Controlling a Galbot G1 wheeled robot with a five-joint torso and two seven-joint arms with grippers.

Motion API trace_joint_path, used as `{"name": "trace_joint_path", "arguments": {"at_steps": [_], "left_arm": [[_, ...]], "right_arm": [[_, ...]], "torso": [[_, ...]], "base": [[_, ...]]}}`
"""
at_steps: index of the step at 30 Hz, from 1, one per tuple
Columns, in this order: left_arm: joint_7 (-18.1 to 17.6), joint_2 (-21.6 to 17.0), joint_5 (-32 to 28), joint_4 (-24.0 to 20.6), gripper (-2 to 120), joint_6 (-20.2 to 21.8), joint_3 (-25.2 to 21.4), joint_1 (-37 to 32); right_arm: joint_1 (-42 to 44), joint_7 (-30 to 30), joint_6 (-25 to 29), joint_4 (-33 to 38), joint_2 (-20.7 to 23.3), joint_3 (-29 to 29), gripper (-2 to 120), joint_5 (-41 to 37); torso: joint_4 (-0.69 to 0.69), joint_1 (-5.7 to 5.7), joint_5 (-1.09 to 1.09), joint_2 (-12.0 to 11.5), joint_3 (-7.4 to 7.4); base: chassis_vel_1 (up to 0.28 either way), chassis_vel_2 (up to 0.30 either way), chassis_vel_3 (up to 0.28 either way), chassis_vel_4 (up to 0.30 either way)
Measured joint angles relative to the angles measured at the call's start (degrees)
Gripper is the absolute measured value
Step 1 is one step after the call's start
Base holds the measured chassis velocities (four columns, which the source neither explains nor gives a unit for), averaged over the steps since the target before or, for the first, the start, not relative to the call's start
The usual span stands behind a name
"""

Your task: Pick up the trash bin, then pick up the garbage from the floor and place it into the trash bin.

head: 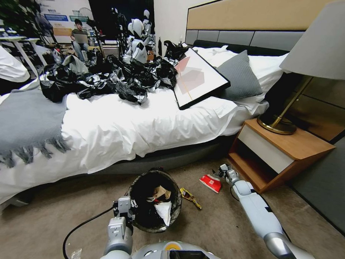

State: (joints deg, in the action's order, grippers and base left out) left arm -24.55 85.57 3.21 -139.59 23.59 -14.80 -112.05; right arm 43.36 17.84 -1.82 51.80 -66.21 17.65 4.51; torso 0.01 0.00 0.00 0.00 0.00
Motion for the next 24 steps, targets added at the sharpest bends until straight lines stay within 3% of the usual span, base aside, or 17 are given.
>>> {"name": "trace_joint_path", "arguments": {"at_steps": [9, 24], "left_arm": [[0.0, 0.6, 1.5, -0.3, 0, -0.8, 0.0, -0.9], [0.0, 1.2, 2.8, -0.3, 0, -1.6, 0.1, -1.2]], "right_arm": [[-4.0, 1.0, 2.4, -7.6, -2.7, -0.1, 100, 4.1], [-3.1, 1.1, 2.7, -11.4, -5.0, 1.1, 100, 5.2]], "torso": [[-0.01, -0.01, 0.0, 0.0, 0.0], [-0.01, -0.01, -0.01, 0.0, 0.0]], "base": [[0.0, 0.0, 0.0, 0.0], [0.0, 0.0, 0.0, 0.0]]}}
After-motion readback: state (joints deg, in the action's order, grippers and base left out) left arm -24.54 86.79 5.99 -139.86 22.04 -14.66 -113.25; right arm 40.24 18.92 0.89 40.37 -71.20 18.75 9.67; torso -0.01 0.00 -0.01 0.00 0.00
